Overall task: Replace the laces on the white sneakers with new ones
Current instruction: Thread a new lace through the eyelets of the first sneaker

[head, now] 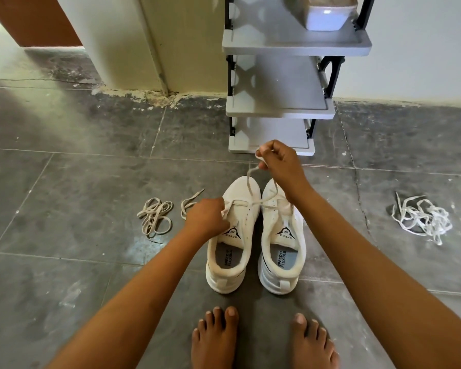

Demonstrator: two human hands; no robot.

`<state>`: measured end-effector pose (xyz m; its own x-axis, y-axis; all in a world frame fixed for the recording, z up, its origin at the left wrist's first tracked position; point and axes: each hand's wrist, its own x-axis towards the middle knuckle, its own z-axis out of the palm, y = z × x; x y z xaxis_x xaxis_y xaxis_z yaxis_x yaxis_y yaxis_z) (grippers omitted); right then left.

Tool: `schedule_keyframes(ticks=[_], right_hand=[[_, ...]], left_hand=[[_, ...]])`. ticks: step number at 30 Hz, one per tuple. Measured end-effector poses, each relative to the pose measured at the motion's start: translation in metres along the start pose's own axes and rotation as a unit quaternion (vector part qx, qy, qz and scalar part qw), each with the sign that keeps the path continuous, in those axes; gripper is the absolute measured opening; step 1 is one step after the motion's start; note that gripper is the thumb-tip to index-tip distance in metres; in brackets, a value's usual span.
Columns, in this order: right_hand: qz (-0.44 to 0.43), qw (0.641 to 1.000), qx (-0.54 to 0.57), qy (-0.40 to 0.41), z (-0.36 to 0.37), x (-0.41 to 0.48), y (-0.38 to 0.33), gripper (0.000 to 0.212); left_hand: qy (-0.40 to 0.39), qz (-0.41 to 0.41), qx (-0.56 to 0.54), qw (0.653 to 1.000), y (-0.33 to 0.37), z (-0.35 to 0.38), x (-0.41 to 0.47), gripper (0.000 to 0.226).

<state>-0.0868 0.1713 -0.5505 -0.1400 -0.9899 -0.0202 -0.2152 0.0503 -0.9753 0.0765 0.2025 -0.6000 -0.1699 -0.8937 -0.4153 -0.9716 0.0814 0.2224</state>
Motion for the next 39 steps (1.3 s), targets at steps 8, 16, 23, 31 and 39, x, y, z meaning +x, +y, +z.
schedule_keyframes(ticks=[8, 16, 23, 31, 39], right_hand=[[-0.031, 0.995, -0.093, 0.030, -0.008, 0.010, -0.006, 0.018], [-0.011, 0.978, -0.210, 0.006, -0.002, 0.000, 0.012, 0.024], [-0.025, 0.932, -0.343, -0.116, 0.020, -0.022, 0.047, 0.018], [-0.032, 0.941, -0.324, -0.097, 0.020, -0.004, 0.061, 0.012], [-0.016, 0.967, -0.230, -0.104, 0.006, 0.002, 0.038, 0.019]], left_hand=[[0.102, 0.002, 0.019, 0.995, -0.015, 0.016, 0.011, 0.018], [0.038, -0.040, -0.117, 0.992, -0.030, -0.002, 0.020, 0.029], [0.112, -0.122, -0.098, 0.981, -0.078, -0.012, 0.049, 0.025], [0.111, -0.061, -0.041, 0.991, -0.074, 0.022, 0.095, 0.022], [0.080, -0.079, -0.005, 0.994, -0.072, 0.015, 0.095, 0.017]])
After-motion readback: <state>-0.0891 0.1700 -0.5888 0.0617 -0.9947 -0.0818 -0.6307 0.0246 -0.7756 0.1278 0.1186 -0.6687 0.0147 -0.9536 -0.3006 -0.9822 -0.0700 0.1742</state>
